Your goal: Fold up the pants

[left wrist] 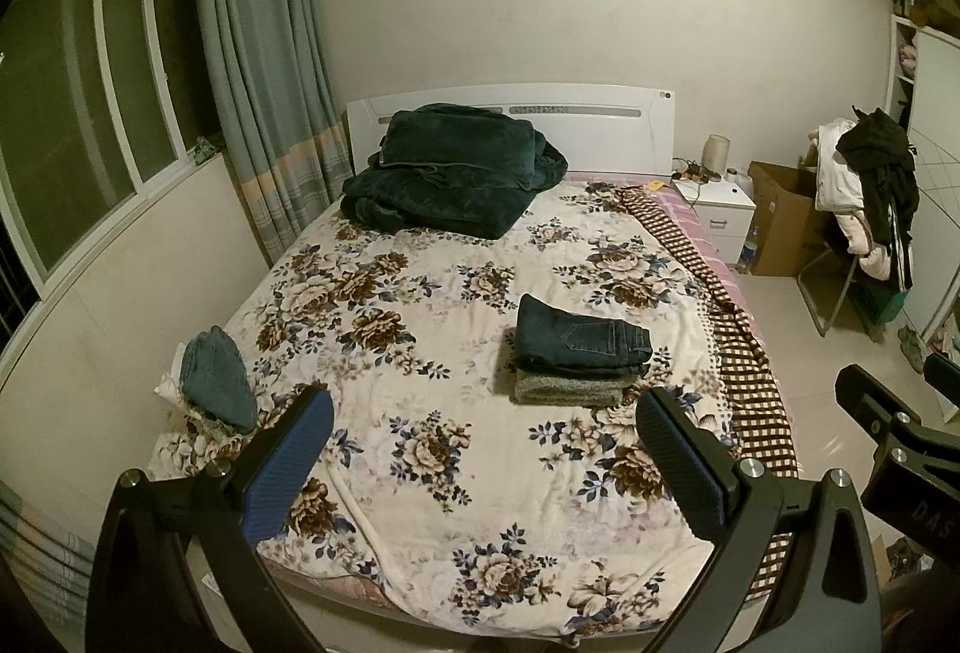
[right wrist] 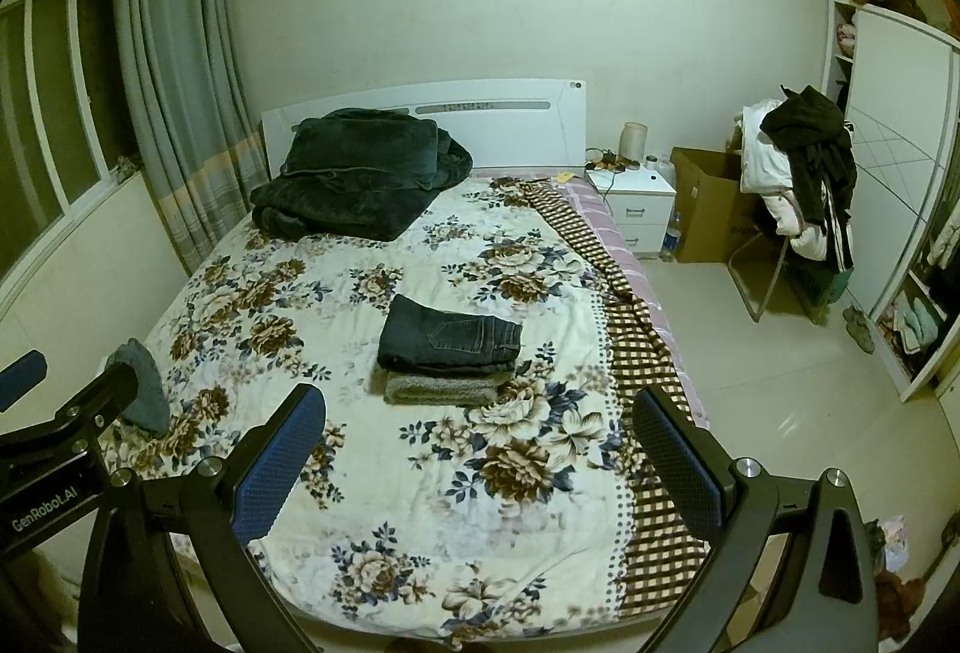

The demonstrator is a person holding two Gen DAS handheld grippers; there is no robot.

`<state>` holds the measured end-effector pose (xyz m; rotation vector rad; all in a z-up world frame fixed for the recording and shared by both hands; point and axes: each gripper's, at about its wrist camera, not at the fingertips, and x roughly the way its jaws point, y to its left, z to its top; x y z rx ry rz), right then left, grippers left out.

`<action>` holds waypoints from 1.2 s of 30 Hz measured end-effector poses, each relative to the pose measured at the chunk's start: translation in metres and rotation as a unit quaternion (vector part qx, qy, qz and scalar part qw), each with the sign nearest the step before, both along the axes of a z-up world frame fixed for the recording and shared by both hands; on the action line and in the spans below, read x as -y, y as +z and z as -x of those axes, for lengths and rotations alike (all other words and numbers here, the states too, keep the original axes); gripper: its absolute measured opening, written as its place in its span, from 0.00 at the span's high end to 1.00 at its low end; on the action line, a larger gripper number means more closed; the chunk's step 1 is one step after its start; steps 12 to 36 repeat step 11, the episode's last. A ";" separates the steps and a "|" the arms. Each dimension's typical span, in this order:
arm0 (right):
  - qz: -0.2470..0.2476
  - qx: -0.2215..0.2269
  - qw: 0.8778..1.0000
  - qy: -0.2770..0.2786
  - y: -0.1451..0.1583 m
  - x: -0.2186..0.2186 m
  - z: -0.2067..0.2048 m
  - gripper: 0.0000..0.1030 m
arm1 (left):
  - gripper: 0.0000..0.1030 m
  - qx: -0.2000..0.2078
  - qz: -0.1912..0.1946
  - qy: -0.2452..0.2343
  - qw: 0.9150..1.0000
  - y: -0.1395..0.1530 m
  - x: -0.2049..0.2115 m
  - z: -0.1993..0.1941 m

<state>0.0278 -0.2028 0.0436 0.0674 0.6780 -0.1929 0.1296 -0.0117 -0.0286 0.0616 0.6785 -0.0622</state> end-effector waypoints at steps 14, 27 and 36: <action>0.000 -0.003 1.000 0.000 -0.007 0.000 0.004 0.00 | 0.00 0.001 0.012 -0.006 1.000 0.000 -0.003 0.003; 0.000 -0.003 1.000 0.000 -0.007 0.000 0.004 0.00 | 0.00 0.001 0.012 -0.006 1.000 0.000 -0.003 0.003; 0.000 -0.003 1.000 0.000 -0.007 0.000 0.004 0.00 | 0.00 0.001 0.012 -0.006 1.000 0.000 -0.003 0.003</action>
